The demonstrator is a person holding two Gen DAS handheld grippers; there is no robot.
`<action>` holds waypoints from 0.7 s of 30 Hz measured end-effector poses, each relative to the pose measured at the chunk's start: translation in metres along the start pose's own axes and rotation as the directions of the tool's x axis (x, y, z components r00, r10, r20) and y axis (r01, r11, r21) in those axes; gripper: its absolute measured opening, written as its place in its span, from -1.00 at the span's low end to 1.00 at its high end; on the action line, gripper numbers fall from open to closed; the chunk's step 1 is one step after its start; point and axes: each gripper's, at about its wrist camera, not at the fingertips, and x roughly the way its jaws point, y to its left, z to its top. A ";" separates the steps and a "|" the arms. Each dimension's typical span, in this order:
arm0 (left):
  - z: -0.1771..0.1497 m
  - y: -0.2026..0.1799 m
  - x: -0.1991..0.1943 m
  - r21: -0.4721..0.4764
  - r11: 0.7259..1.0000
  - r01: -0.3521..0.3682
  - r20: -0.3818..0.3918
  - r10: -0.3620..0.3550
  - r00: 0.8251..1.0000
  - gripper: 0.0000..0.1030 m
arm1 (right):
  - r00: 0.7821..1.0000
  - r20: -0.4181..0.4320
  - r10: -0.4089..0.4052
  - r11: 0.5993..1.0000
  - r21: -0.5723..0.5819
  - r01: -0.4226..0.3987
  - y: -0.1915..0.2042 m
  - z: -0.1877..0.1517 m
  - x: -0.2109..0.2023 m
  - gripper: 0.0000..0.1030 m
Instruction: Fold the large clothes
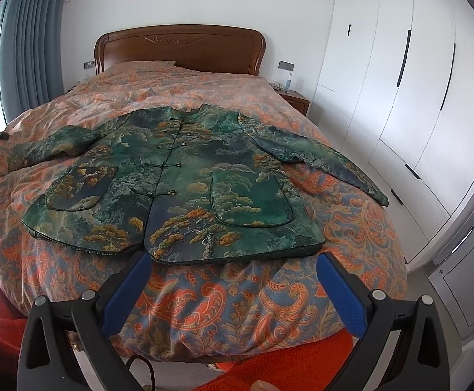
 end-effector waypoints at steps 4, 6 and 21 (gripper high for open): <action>0.024 0.060 0.053 -0.193 0.980 -0.049 -0.025 0.045 0.999 0.98 | 1.000 -0.031 0.005 1.000 0.004 -0.005 0.009 0.003 0.006 0.99; 0.024 0.079 0.074 -0.265 0.963 -0.053 -0.033 0.046 0.998 0.95 | 0.999 -0.052 0.006 1.000 -0.002 -0.006 0.016 0.004 0.010 0.99; 0.003 0.070 0.080 -0.194 0.977 -0.087 -0.017 0.085 0.996 -0.79 | 0.992 -0.123 0.016 0.996 -0.082 -0.026 0.065 0.012 0.034 1.00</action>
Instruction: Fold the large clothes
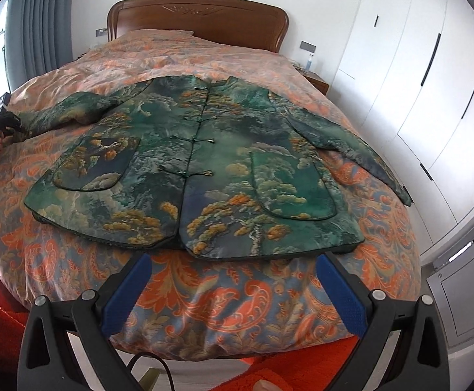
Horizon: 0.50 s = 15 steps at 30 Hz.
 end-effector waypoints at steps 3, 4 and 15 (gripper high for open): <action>-0.016 0.002 -0.047 -0.013 0.999 0.032 0.031 -0.032 0.999 -0.79 | 1.000 0.015 0.009 1.000 -0.008 -0.009 0.003 -0.001 -0.002 1.00; -0.021 0.000 -0.055 -0.007 1.000 0.030 0.030 -0.030 0.999 -0.79 | 1.000 0.015 0.010 1.000 -0.009 -0.010 0.003 -0.001 -0.002 1.00; -0.051 0.014 0.008 -0.027 0.993 -0.111 -0.071 0.109 0.992 -0.38 | 0.996 0.066 0.052 0.999 0.013 -0.053 -0.003 -0.008 -0.013 1.00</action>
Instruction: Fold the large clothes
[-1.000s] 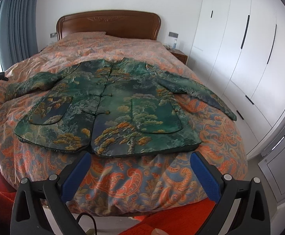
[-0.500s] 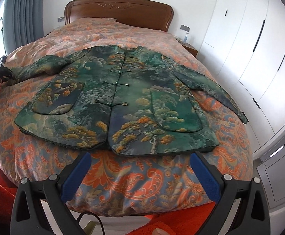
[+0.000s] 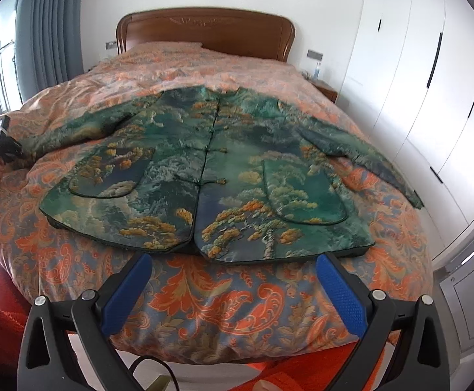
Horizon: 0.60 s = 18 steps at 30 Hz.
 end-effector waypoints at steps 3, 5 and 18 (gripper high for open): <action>-0.011 0.004 -0.022 -0.013 1.000 -0.006 0.024 0.006 1.000 -0.15 | 0.999 0.032 -0.027 1.000 0.009 0.027 -0.011 -0.005 -0.009 1.00; -0.022 0.005 -0.045 -0.014 1.000 -0.017 0.054 0.018 0.998 -0.07 | 0.999 0.033 -0.031 0.999 0.024 0.030 -0.018 -0.007 -0.009 1.00; -0.164 -0.111 -0.224 0.273 0.953 0.132 0.281 -0.210 0.936 0.84 | 0.984 0.149 -0.100 0.993 0.079 0.089 -0.073 -0.003 -0.016 0.99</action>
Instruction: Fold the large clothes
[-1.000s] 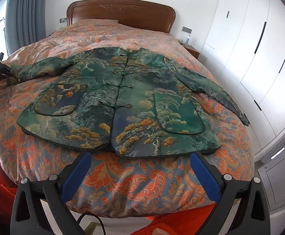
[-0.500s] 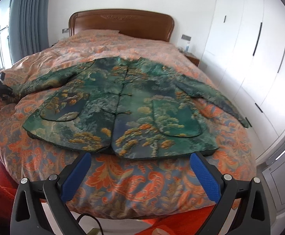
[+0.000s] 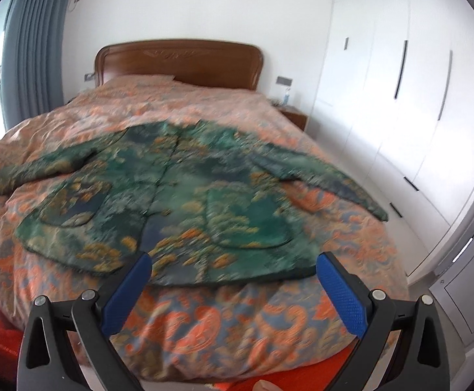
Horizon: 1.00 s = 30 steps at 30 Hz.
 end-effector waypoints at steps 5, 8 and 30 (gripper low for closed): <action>-0.020 -0.080 -0.034 0.129 0.987 0.101 0.061 -0.109 0.992 0.89 | 0.998 0.063 -0.028 0.999 0.028 0.027 -0.028 0.007 -0.002 0.99; -0.026 -0.116 -0.042 0.175 0.976 0.132 0.105 -0.152 0.983 0.92 | 0.991 0.109 -0.074 0.997 0.021 0.072 -0.043 0.009 0.002 1.00; -0.110 -0.155 -0.009 0.215 0.960 0.177 -0.100 -0.159 0.982 0.93 | 0.998 -0.021 0.061 0.993 0.106 -0.058 -0.030 -0.014 0.040 1.00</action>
